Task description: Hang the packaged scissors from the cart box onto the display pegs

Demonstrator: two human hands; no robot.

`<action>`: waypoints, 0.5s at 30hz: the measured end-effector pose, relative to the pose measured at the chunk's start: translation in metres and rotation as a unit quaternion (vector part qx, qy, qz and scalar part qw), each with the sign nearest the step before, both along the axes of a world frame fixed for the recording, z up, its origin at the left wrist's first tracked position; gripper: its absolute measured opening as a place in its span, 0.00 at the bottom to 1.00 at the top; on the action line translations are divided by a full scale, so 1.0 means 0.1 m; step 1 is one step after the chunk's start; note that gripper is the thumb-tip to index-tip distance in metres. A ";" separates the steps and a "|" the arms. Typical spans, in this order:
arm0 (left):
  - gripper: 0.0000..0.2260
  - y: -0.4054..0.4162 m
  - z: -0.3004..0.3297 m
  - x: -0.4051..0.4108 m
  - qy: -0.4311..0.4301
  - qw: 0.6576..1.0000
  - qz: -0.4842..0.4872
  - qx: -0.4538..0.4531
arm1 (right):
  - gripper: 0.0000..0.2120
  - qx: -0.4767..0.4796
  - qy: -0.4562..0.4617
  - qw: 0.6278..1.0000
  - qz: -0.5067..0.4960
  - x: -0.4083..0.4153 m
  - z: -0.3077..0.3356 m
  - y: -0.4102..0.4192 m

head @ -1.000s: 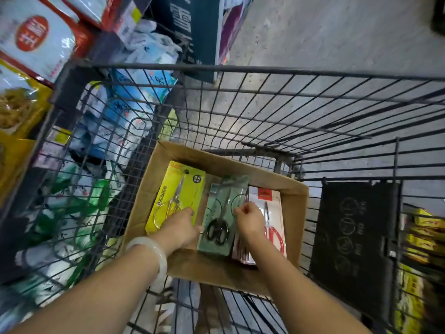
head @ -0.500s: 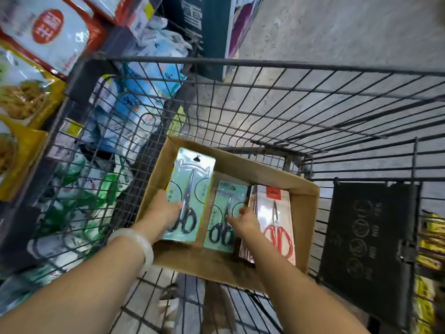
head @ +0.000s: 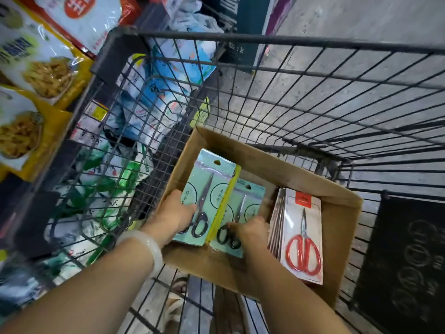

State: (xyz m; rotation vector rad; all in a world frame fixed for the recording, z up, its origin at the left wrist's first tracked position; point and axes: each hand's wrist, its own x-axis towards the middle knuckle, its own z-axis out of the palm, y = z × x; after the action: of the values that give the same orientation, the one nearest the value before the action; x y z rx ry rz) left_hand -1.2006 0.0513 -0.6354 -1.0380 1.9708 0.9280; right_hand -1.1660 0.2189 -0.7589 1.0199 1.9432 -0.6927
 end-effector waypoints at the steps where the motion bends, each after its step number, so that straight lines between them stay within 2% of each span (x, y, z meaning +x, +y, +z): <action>1: 0.08 0.02 0.04 -0.01 -0.001 1.000 -0.002 0.002 | 0.37 0.003 0.005 1.000 -0.003 -0.01 0.10 0.01; 5: 0.09 0.07 0.18 -0.01 0.008 1.000 0.017 0.019 | 0.22 -0.021 0.044 0.999 0.002 -0.06 0.43 0.12; 7: 0.07 0.07 0.23 0.00 0.021 0.999 0.025 0.032 | 0.15 -0.040 0.082 0.996 -0.009 -0.06 0.53 0.23; 10: 0.07 0.06 0.35 0.02 0.036 0.997 0.053 0.048 | 0.12 -0.072 0.144 0.986 -0.043 -0.12 0.78 0.42; 13: 0.07 0.03 0.50 0.06 0.056 0.994 0.080 0.051 | 0.09 -0.162 0.175 0.966 -0.101 -0.19 1.09 0.55; 15: 0.08 0.01 0.66 0.09 0.084 0.990 0.101 0.054 | 0.08 -0.204 0.193 0.955 -0.100 -0.23 1.31 0.58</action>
State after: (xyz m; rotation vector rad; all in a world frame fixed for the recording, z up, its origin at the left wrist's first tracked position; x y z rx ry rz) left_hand -1.1914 0.0527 -0.5690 -1.1439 1.9500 1.2559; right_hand -1.1888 0.2768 -0.6275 0.8699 1.9107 -1.4320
